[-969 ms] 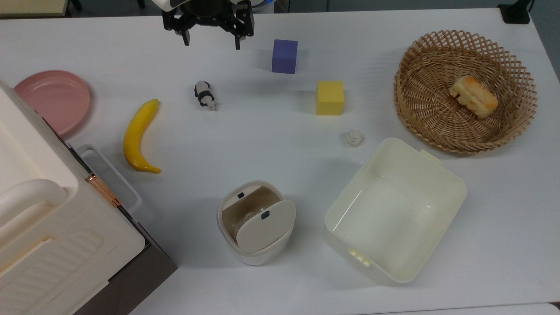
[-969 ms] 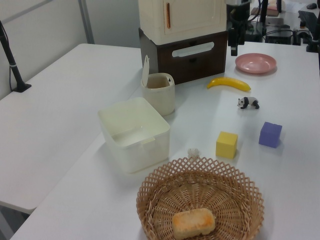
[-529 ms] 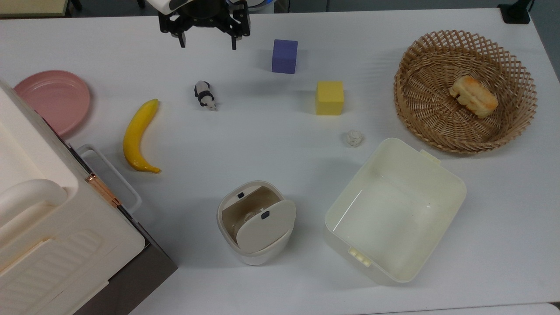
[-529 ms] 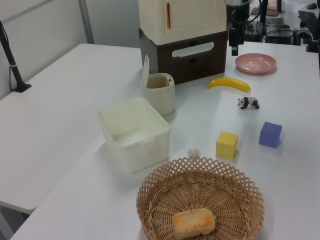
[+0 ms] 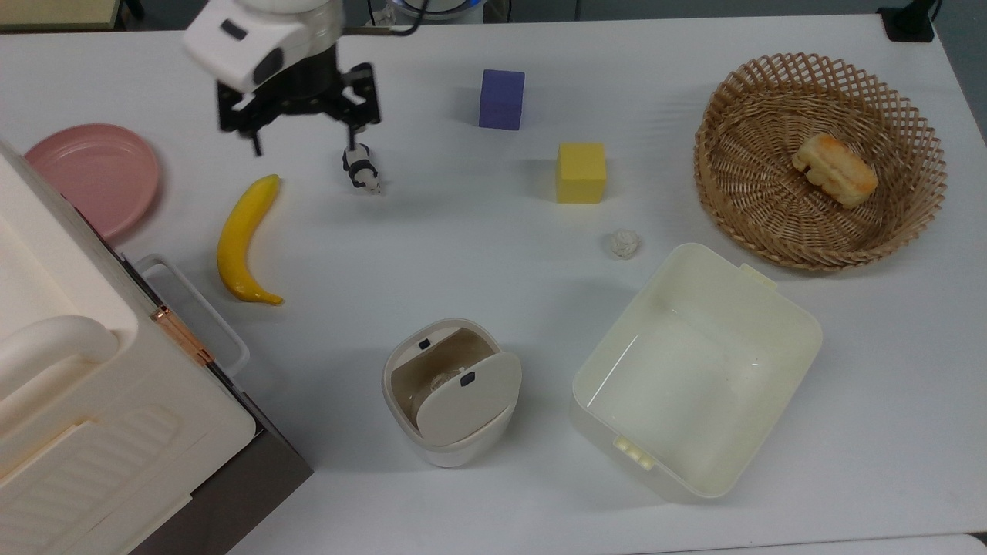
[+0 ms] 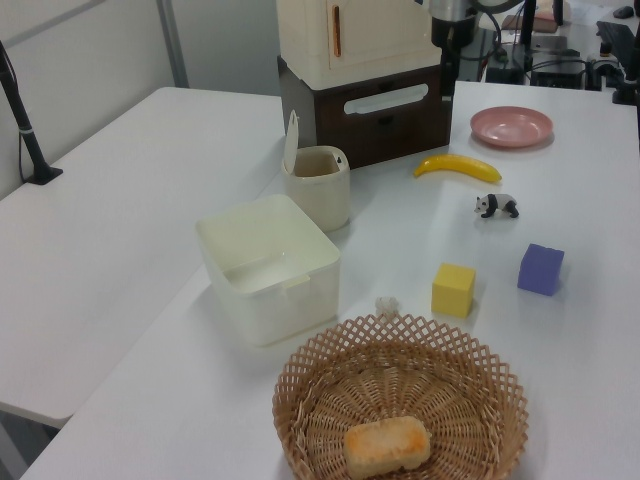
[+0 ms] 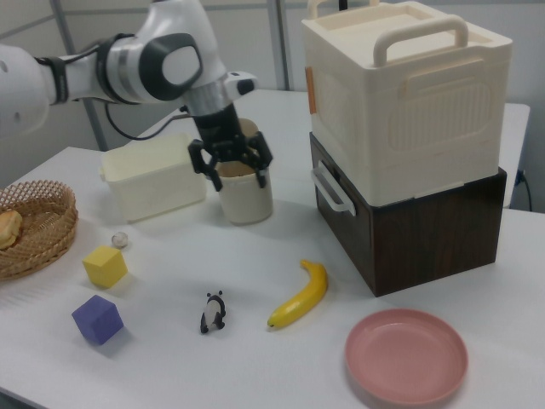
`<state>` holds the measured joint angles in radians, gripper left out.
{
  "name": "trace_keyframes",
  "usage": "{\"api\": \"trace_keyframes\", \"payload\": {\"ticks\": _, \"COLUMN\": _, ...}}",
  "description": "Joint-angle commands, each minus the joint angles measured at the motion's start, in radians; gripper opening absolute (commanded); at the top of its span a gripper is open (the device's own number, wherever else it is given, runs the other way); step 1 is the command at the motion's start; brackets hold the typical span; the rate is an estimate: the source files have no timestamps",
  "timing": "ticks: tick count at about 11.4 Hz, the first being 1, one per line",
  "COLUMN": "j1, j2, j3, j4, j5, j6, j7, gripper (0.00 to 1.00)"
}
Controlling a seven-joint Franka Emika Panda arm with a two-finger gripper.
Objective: Grab it up and put it in the trash
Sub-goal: 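Move the open gripper across the table to above the small white ball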
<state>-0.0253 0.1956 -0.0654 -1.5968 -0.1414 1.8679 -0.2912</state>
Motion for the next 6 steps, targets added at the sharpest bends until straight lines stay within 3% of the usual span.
{"api": "trace_keyframes", "payload": {"ticks": 1, "j1": -0.037, "j2": 0.039, "j3": -0.005, "j4": 0.023, "j5": -0.027, "j6": 0.097, "j7": -0.144, "gripper": 0.97}}
{"api": "trace_keyframes", "payload": {"ticks": 4, "j1": -0.038, "j2": 0.045, "j3": -0.001, "j4": 0.02, "j5": -0.003, "j6": 0.097, "j7": -0.088, "gripper": 1.0}}
{"api": "trace_keyframes", "payload": {"ticks": 6, "j1": 0.028, "j2": 0.041, "j3": 0.009, "j4": 0.023, "j5": 0.061, "j6": 0.006, "j7": 0.067, "gripper": 1.0}}
